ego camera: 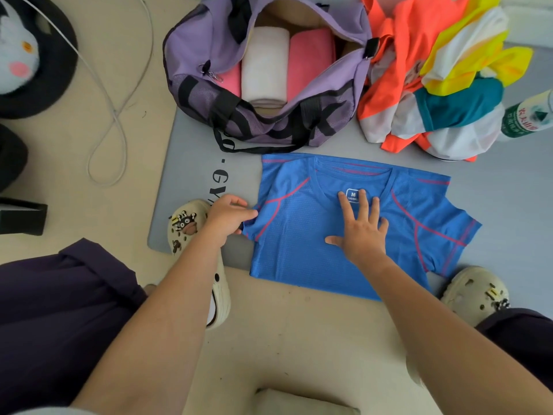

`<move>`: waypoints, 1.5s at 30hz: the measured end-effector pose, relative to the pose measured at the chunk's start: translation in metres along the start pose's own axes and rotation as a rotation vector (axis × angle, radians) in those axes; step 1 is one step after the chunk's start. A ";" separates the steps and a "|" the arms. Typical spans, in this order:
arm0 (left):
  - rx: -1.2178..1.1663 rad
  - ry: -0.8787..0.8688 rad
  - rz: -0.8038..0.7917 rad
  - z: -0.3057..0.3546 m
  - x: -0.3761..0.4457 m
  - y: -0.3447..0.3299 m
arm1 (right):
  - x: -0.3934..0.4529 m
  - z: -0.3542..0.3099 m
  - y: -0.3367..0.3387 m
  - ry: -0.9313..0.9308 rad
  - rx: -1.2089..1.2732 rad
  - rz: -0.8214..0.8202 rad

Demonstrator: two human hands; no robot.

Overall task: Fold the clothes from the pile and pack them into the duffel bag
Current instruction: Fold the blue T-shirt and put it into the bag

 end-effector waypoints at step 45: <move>0.829 -0.622 0.222 0.090 0.048 -0.086 | 0.072 0.082 0.051 -0.228 0.541 0.262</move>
Point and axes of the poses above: each hand's wrist, its own x-axis towards the middle knuckle, its own y-axis out of the back of the hand, z = x × y, the point moved 2 cm from there along x, towards the middle knuckle, and after that the axes turned 10 degrees about -y, right-handed, at the moved point
